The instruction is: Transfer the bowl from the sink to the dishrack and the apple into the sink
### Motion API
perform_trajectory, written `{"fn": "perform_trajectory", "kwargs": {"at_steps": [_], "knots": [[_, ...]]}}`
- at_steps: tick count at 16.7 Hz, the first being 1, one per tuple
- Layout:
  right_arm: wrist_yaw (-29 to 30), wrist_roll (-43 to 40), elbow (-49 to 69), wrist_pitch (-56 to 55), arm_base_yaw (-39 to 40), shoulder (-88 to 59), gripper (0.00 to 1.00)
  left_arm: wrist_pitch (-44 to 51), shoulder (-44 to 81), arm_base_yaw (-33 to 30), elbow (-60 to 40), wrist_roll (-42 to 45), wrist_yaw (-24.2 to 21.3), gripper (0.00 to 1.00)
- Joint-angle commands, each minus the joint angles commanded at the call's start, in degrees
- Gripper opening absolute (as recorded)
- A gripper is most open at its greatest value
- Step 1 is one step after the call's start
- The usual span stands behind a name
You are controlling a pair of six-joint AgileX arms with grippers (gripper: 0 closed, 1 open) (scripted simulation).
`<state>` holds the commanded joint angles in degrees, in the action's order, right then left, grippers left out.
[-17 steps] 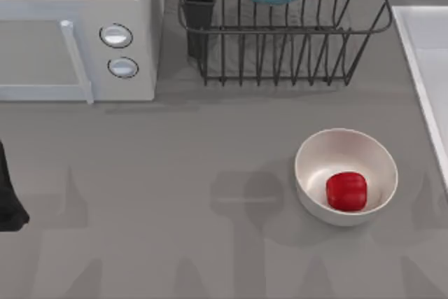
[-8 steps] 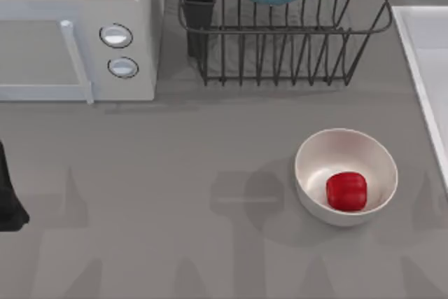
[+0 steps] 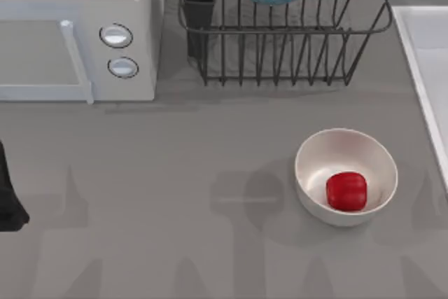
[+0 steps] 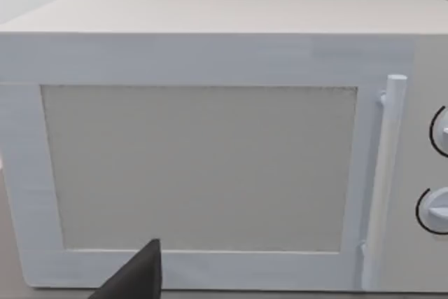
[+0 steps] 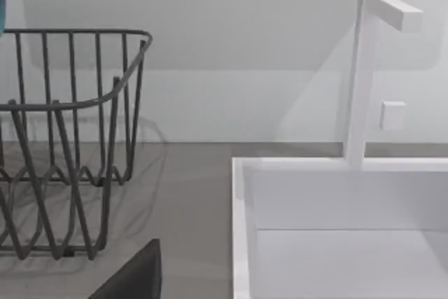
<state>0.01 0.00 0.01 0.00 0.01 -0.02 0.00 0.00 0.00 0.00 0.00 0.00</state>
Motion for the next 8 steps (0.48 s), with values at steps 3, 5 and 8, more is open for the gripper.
{"fn": "perform_trajectory", "kwargs": {"at_steps": [3, 5, 8], "knots": [[0.1, 0.6, 1.7, 1.4, 0.5, -1.8, 1.0, 0.0, 0.0, 0.0, 0.0, 0.0, 0.0, 1.0], [0.2, 2.0, 5.8, 4.4, 1.8, -6.0, 1.0, 0.0, 0.0, 0.0, 0.0, 0.0, 0.0, 1.0], [0.2, 5.2, 15.2, 11.5, 5.0, -16.9, 1.0, 0.0, 0.0, 0.0, 0.0, 0.0, 0.0, 1.0]]}}
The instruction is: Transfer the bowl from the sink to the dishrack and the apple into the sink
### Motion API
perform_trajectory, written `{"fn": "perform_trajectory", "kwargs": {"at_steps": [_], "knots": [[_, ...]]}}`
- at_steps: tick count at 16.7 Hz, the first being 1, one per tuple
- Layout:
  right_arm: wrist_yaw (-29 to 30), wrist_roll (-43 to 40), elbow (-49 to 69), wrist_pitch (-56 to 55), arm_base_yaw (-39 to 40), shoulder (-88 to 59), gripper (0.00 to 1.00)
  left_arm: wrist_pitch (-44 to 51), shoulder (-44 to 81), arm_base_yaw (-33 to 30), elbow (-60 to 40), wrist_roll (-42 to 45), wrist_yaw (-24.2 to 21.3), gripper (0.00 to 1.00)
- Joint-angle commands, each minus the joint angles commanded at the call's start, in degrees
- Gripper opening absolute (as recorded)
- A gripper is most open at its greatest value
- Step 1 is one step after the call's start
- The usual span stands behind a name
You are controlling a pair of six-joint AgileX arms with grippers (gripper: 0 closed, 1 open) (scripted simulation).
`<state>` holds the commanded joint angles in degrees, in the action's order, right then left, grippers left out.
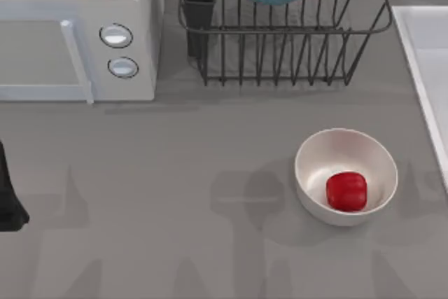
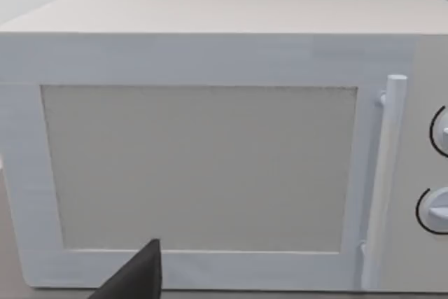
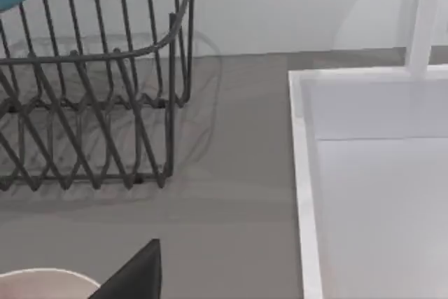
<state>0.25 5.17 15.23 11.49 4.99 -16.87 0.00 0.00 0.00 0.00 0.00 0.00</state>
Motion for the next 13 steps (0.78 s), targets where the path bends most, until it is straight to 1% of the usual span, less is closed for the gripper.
{"fn": "perform_trajectory", "kwargs": {"at_steps": [3, 10, 13], "knots": [[-0.2, 4.1, 11.8, 9.2, 4.1, -15.5, 1.0, 0.0, 0.0, 0.0, 0.0, 0.0, 0.0, 1.0], [-0.9, 14.9, 40.9, 33.2, 14.4, -57.8, 1.0, 0.0, 0.0, 0.0, 0.0, 0.0, 0.0, 1.0], [-1.0, 18.8, 51.9, 41.9, 18.1, -73.2, 1.0, 0.0, 0.0, 0.0, 0.0, 0.0, 0.0, 1.0]]}}
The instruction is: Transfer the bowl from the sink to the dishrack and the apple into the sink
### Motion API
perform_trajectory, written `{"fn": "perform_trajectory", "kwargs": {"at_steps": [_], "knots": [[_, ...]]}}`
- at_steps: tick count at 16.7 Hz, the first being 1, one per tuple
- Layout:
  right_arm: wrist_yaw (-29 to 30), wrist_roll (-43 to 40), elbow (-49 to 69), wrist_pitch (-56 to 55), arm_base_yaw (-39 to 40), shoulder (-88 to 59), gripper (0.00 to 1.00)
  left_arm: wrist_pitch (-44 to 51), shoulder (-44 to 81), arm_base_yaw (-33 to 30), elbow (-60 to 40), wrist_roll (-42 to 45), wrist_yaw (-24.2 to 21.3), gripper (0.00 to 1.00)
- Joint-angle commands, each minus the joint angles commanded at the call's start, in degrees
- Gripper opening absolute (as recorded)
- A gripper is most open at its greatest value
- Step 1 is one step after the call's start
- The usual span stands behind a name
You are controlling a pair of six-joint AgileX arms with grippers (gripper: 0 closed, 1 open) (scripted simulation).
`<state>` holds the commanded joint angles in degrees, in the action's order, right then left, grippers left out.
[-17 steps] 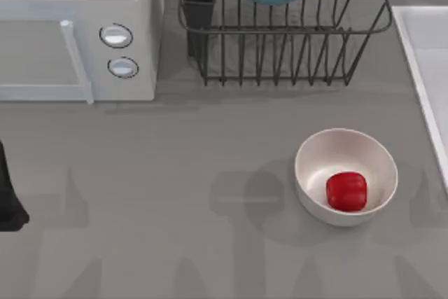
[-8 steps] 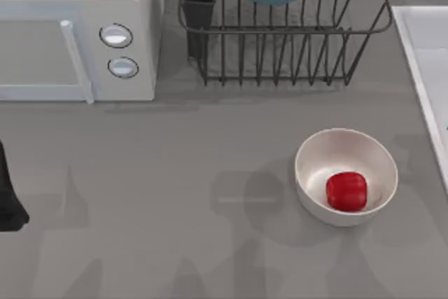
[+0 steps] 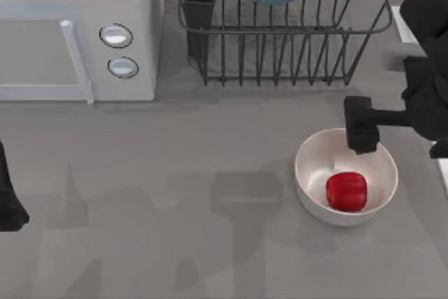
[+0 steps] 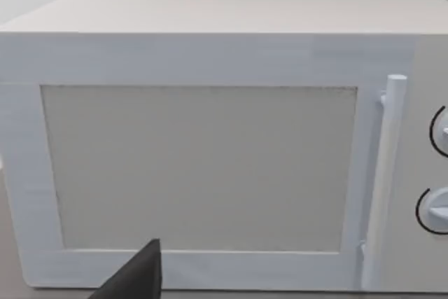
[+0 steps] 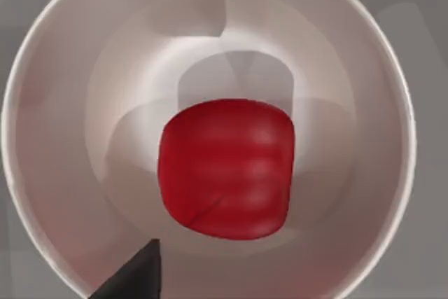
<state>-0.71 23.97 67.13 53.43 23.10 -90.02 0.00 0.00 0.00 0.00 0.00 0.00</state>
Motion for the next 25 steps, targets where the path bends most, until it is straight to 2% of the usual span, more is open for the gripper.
{"fn": "perform_trajectory", "kwargs": {"at_steps": [6, 13, 16, 22, 25], "knots": [[0.6, 4.7, 14.7, 10.3, 4.7, -17.4, 1.0, 0.0, 0.0, 0.0, 0.0, 0.0, 0.0, 1.0], [0.7, 5.1, 15.9, 10.9, 4.9, -18.6, 1.0, 0.0, 0.0, 0.0, 0.0, 0.0, 0.0, 1.0], [0.8, 5.1, 13.4, 7.0, 5.0, -20.3, 1.0, 0.0, 0.0, 0.0, 0.0, 0.0, 0.0, 1.0], [0.7, 5.4, 4.9, -8.3, 5.3, -26.3, 1.0, 0.0, 0.0, 0.0, 0.0, 0.0, 0.0, 1.0], [0.8, 5.4, 2.8, -11.3, 5.3, -27.8, 1.0, 0.0, 0.0, 0.0, 0.0, 0.0, 0.0, 1.0]]}}
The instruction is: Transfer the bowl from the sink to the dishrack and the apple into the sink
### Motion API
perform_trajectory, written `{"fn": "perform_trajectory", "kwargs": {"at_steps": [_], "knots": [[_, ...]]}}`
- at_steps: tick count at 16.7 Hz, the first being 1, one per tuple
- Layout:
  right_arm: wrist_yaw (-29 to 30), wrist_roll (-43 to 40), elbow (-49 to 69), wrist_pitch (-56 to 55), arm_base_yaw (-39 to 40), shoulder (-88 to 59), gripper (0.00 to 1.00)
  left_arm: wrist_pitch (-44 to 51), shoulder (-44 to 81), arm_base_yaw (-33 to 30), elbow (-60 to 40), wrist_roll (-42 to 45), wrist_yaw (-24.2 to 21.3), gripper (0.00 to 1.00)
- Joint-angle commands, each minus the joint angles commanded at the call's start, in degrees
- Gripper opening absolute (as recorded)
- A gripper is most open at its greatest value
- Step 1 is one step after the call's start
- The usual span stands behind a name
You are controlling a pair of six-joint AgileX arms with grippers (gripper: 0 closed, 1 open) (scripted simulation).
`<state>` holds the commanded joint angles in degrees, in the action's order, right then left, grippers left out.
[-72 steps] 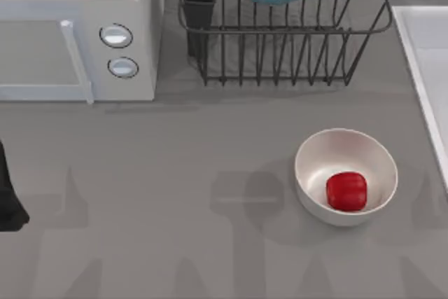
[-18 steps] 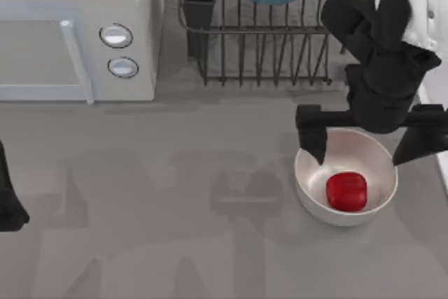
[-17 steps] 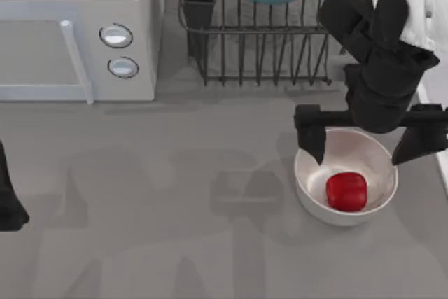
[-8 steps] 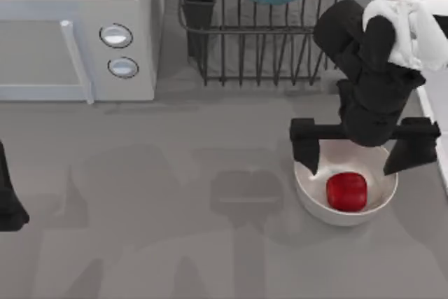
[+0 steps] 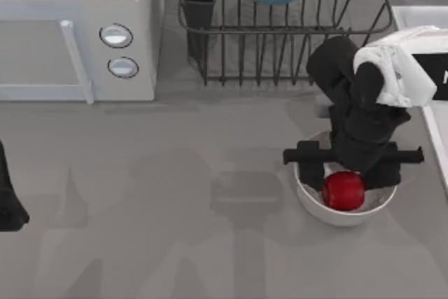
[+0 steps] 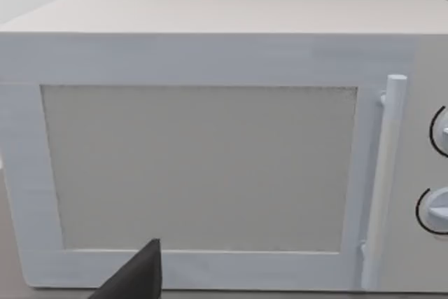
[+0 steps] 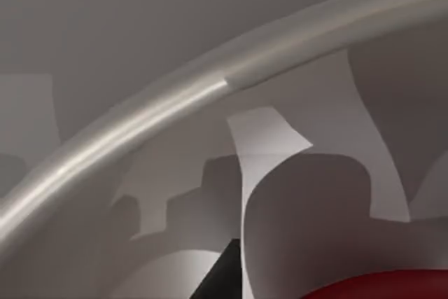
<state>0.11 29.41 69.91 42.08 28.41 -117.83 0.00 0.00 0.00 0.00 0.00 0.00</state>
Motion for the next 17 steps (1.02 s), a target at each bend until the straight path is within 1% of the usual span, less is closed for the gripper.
{"fn": "perform_trajectory", "kwargs": {"at_steps": [3, 16, 17], "knots": [[0.0, 0.0, 0.0, 0.0, 0.0, 0.0, 1.0, 0.0, 0.0, 0.0, 0.0, 0.0, 0.0, 1.0], [0.0, 0.0, 0.0, 0.0, 0.0, 0.0, 0.02, 0.0, 0.0, 0.0, 0.0, 0.0, 0.0, 1.0], [0.0, 0.0, 0.0, 0.0, 0.0, 0.0, 0.0, 0.0, 0.0, 0.0, 0.0, 0.0, 0.0, 1.0]]}}
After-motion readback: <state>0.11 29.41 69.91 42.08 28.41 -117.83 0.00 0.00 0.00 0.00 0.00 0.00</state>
